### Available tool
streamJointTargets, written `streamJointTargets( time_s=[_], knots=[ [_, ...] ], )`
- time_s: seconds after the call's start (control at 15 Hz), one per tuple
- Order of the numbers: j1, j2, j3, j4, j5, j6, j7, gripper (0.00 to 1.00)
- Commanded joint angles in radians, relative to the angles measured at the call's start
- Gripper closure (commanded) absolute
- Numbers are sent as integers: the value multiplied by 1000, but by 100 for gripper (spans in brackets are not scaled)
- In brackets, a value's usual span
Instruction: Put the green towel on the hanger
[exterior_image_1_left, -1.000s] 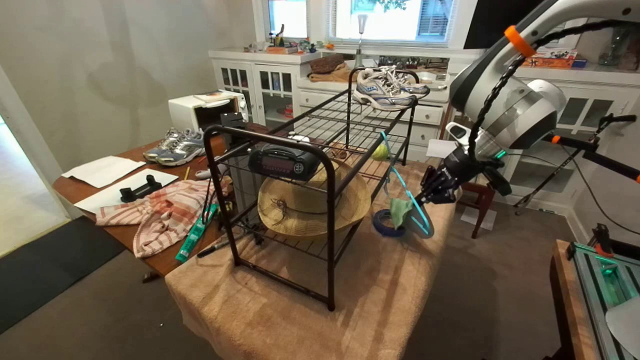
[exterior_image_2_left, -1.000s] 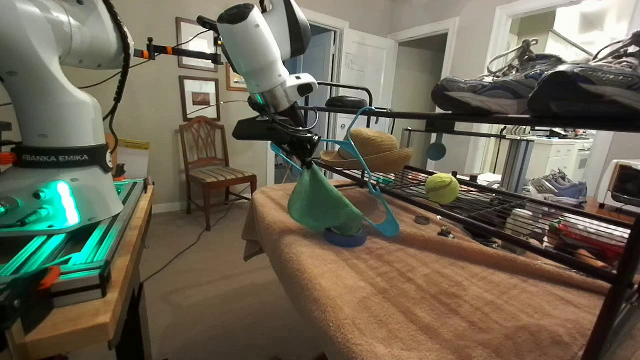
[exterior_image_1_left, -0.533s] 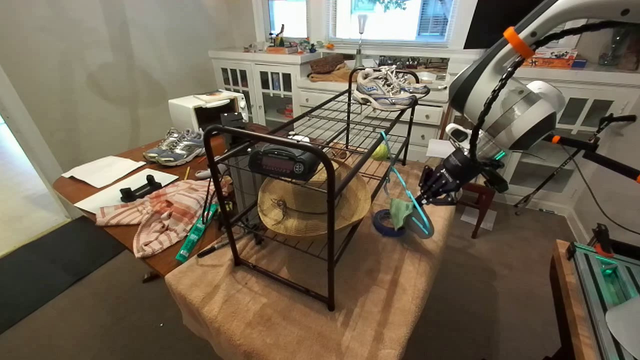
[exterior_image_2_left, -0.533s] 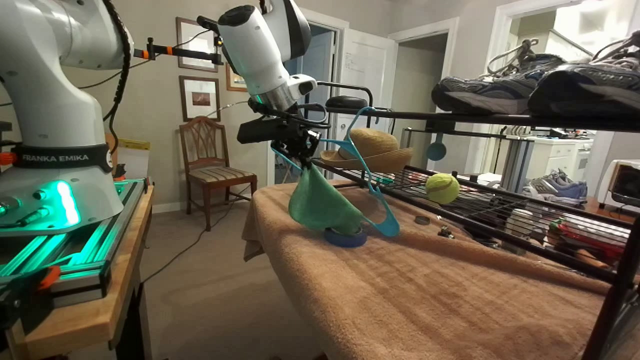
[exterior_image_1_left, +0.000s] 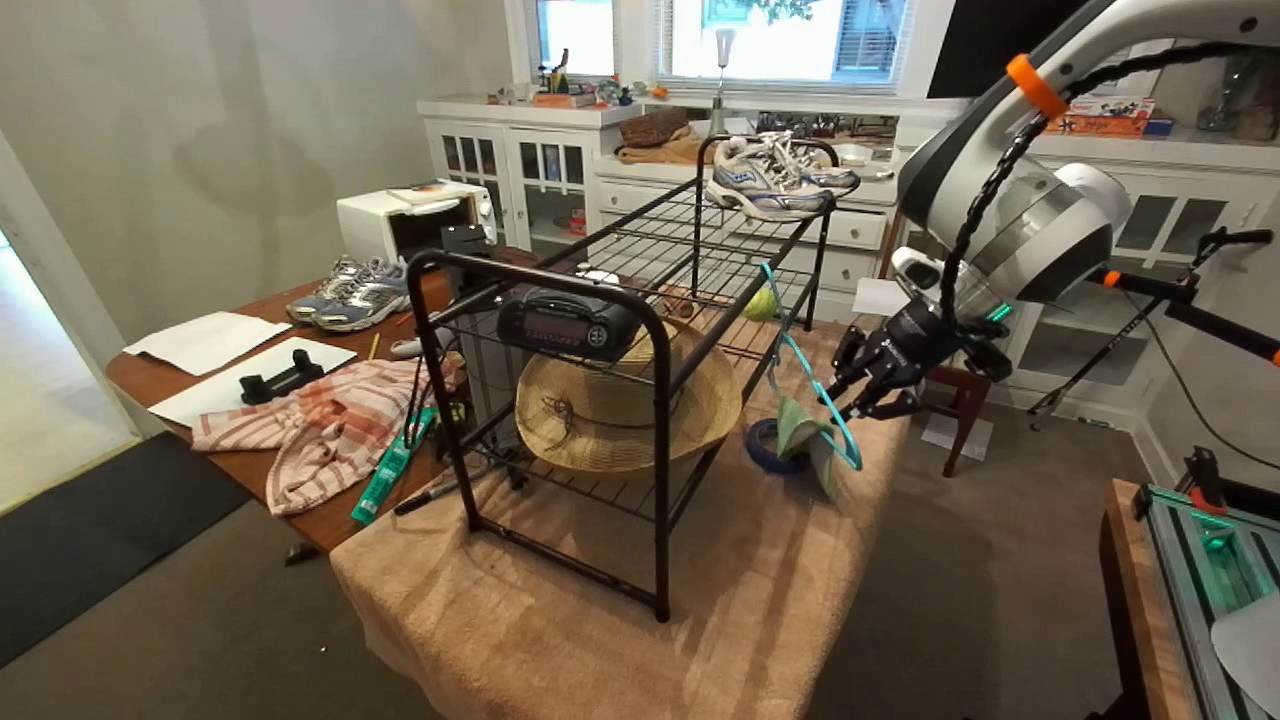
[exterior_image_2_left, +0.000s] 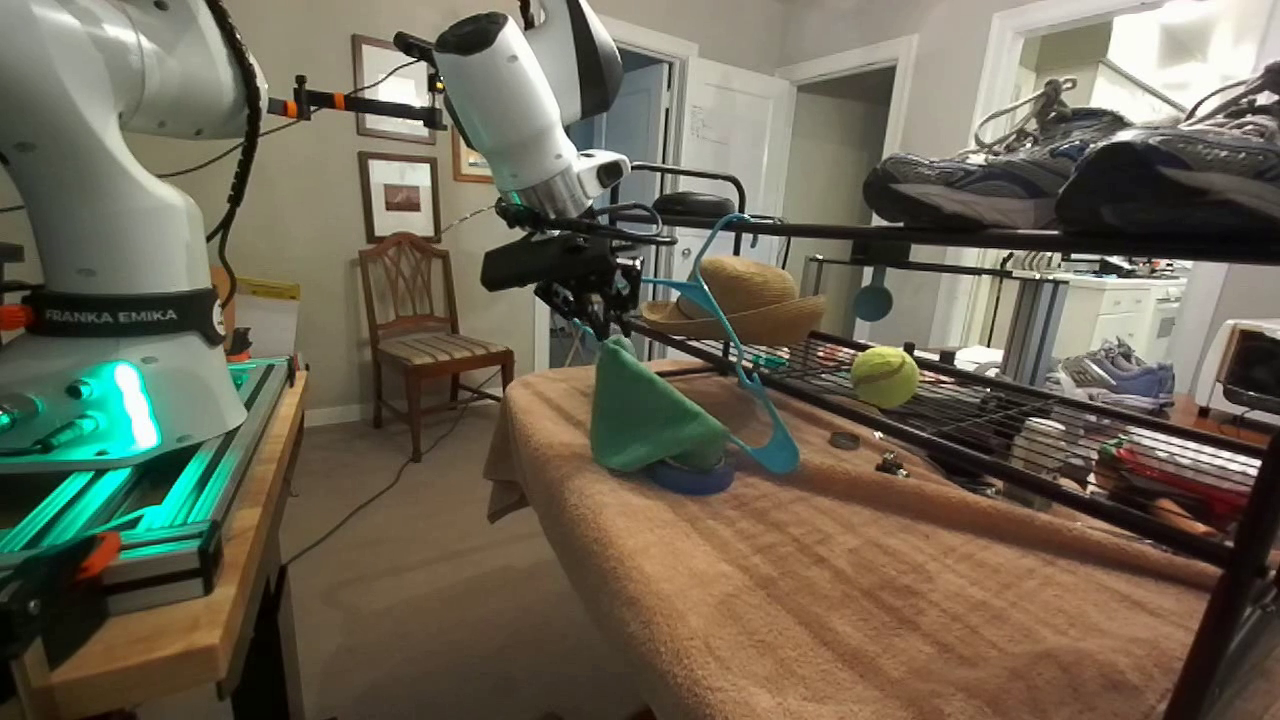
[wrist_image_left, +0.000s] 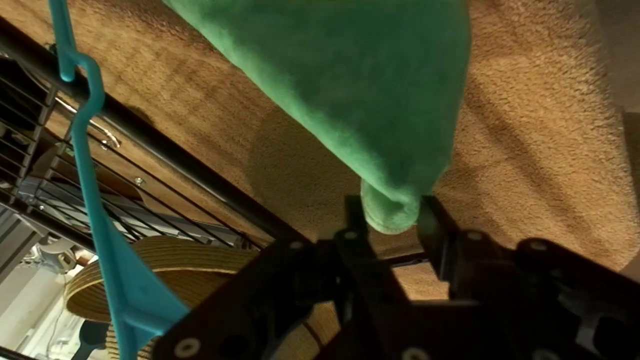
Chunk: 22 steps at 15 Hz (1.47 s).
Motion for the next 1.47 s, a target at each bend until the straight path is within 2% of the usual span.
streamJointTargets(
  time_s=[0.0,0.2,0.33,0.53,0.6,0.67,0.73,0.8,0.87,1.0,1.4],
  knots=[
    [-3,-8,-3,-16,-27,-5,23,34],
    [-3,-17,-4,-35,-66,71,124,10],
    [-4,-36,-9,-54,-93,116,208,0],
    [-8,-53,-15,-79,-145,208,364,0],
    [-8,-45,-15,-94,-192,242,444,0],
    [185,-34,-212,-110,-242,273,517,0],
    [219,-30,-252,-131,-281,298,587,0],
    [90,58,-133,-82,-304,342,617,0],
    [119,83,-166,-94,-342,372,682,0],
    [120,133,-178,-97,-368,402,739,0],
    [170,217,-260,-96,-320,393,733,0]
  ],
)
